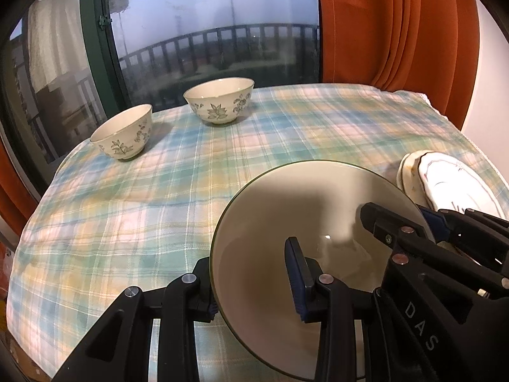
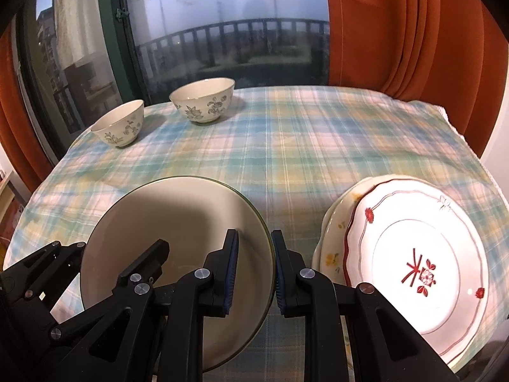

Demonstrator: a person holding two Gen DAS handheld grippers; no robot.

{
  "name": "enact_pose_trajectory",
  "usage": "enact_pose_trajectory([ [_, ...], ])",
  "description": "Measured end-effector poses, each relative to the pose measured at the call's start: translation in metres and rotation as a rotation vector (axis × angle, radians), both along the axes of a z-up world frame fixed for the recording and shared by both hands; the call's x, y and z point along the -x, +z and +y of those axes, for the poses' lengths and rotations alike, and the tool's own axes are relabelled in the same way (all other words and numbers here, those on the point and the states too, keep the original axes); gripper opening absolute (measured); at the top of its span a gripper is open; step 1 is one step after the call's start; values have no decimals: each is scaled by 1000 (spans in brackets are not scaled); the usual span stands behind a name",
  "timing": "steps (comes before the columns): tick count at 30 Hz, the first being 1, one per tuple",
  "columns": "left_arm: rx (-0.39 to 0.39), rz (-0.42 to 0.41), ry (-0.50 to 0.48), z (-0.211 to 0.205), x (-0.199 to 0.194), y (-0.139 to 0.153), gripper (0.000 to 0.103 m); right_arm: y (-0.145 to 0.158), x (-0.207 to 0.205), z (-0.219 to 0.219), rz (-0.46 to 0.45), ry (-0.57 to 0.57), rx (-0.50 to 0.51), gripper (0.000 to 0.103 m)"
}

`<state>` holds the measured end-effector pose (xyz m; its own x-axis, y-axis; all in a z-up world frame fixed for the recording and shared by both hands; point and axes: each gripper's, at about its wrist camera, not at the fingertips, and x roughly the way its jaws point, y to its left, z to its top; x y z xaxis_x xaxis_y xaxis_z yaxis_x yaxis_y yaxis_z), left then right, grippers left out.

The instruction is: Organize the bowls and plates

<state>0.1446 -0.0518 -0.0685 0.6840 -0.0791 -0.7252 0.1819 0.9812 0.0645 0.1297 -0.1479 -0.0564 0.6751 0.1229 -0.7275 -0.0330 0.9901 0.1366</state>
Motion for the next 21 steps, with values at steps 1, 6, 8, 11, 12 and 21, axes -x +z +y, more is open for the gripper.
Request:
enact_pose_trajectory([
  [1, 2, 4, 1, 0, -1, -1, 34, -2, -1, 1, 4, 1, 0, 24],
  [6, 18, 8, -6, 3, -2, -2, 35, -3, -2, 3, 1, 7, 1, 27],
  [8, 17, 5, -12, 2, -1, -2, 39, -3, -2, 4, -3, 0, 4, 27],
  [11, 22, 9, -37, 2, 1, -2, 48, -2, -2, 7, -6, 19, -1, 40],
  [12, 35, 11, -46, 2, 2, -1, 65, -2, -1, 9, -12, 26, -1, 44],
  [21, 51, -40, -49, 13, 12, 13, 91, 18, 13, 18, -103, 22, 30, 80],
])
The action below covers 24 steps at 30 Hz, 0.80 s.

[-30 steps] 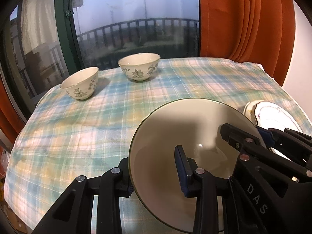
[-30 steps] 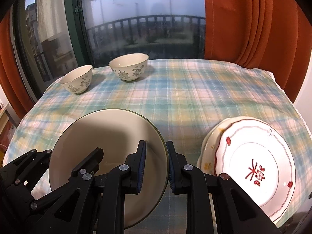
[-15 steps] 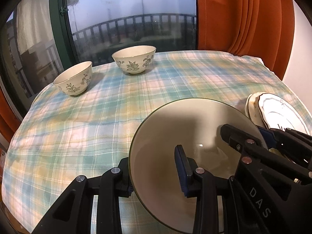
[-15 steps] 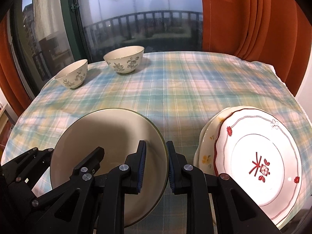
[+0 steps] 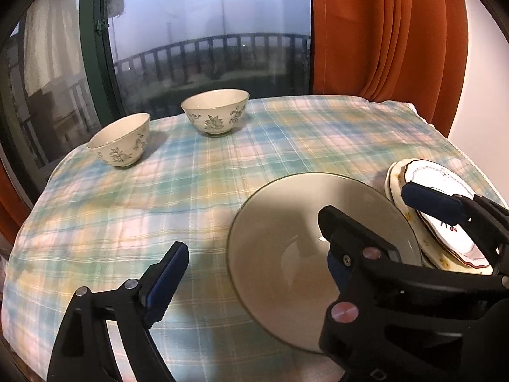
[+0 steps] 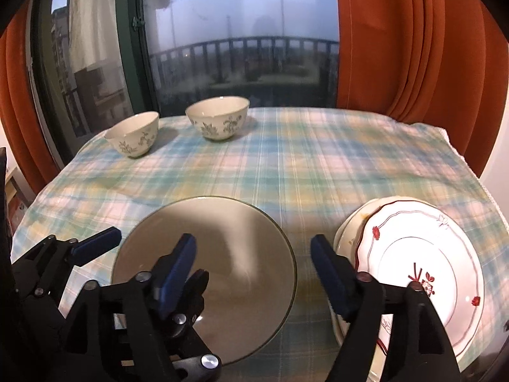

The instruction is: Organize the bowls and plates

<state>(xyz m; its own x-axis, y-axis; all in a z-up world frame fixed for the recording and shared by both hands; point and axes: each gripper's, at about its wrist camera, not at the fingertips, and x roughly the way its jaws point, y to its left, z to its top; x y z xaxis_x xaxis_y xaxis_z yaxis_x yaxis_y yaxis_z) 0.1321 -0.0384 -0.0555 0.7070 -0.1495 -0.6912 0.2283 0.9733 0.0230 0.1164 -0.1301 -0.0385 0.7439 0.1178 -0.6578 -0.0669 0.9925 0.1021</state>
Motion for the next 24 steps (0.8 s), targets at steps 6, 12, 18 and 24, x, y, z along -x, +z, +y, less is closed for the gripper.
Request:
enact_pose_trajectory([
  [6, 30, -10, 9, 10, 9, 7, 92, 8, 7, 8, -10, 4, 11, 81],
  [12, 45, -44, 6, 21, 14, 21, 92, 21, 15, 16, -26, 9, -15, 81],
  [18, 51, -65, 33, 41, 12, 30, 92, 33, 13, 32, -53, 27, -5, 81],
  [24, 51, -57, 66, 64, -5, 37, 92, 42, -2, 54, -57, 42, 10, 81],
])
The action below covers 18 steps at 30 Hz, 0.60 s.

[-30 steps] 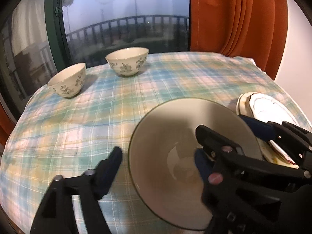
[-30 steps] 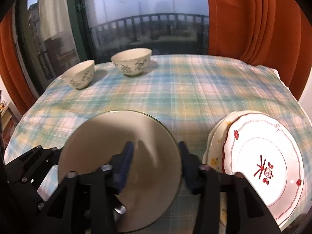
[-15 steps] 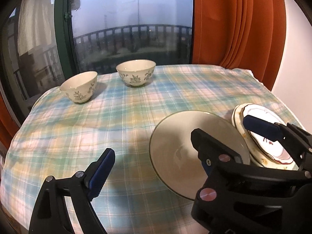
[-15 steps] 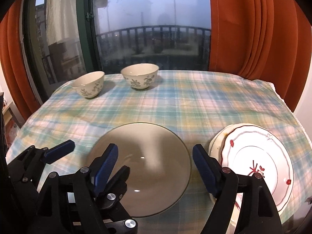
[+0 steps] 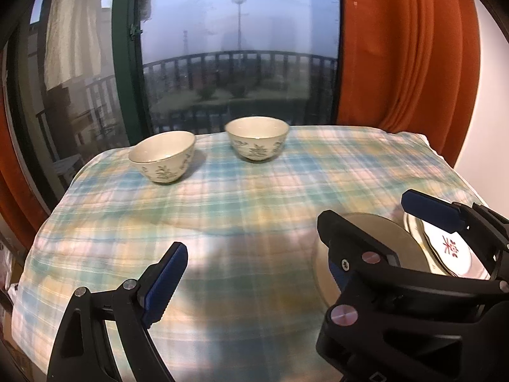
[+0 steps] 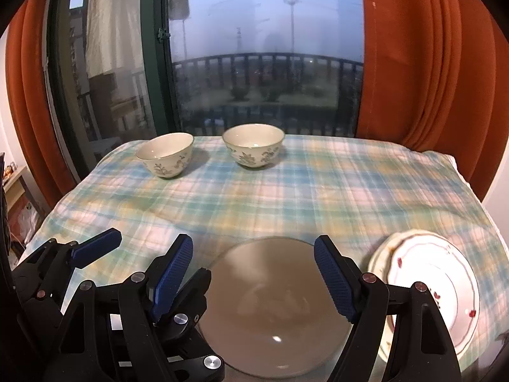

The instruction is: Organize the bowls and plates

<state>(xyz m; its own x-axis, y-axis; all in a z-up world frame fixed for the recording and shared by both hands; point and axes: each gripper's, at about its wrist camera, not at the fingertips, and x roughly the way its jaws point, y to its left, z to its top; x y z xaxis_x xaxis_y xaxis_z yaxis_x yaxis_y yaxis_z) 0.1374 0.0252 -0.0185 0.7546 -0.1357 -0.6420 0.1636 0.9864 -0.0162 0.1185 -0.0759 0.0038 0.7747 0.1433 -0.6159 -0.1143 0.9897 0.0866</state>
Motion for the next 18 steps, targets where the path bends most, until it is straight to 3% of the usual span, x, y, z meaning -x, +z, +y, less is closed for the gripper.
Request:
enact_pose_trajectory([
  [18, 28, 28, 46, 63, -112, 34, 91, 41, -112, 61, 49, 15, 16, 82],
])
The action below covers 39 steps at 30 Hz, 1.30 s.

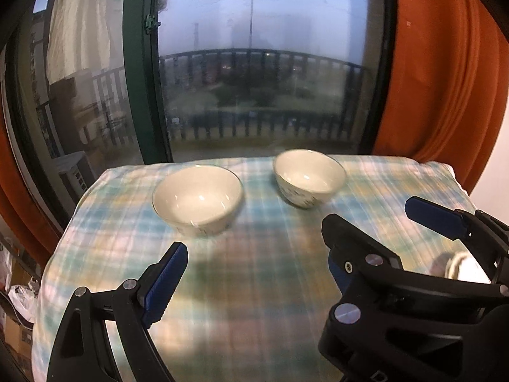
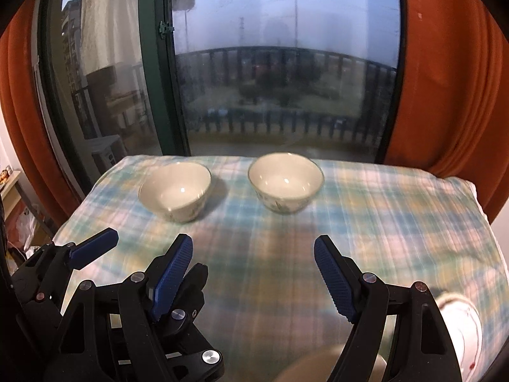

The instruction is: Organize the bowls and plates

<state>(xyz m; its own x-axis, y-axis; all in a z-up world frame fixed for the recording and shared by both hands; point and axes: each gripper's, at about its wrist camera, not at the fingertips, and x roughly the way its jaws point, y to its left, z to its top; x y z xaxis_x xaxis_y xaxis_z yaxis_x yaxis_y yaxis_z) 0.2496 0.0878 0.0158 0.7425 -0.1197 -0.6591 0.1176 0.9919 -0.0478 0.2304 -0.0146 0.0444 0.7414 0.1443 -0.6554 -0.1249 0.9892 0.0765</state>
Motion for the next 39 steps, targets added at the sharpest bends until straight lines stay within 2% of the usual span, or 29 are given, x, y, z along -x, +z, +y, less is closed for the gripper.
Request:
enact_pose_trajectory([
  [5, -10, -8, 47, 23, -35, 10, 91, 9, -43, 21, 31, 7, -12, 83],
  [11, -33, -13, 99, 45, -70, 10, 91, 14, -84, 44, 9, 23, -22, 86],
  [21, -44, 54, 134, 63, -115, -29, 91, -27, -141, 69, 75, 39, -32, 89],
  [28, -45, 94, 149, 69, -132, -53, 91, -54, -162, 78, 113, 59, -39, 89],
  [39, -45, 100, 153, 67, -136, -63, 92, -74, -173, 83, 132, 48, -19, 89],
])
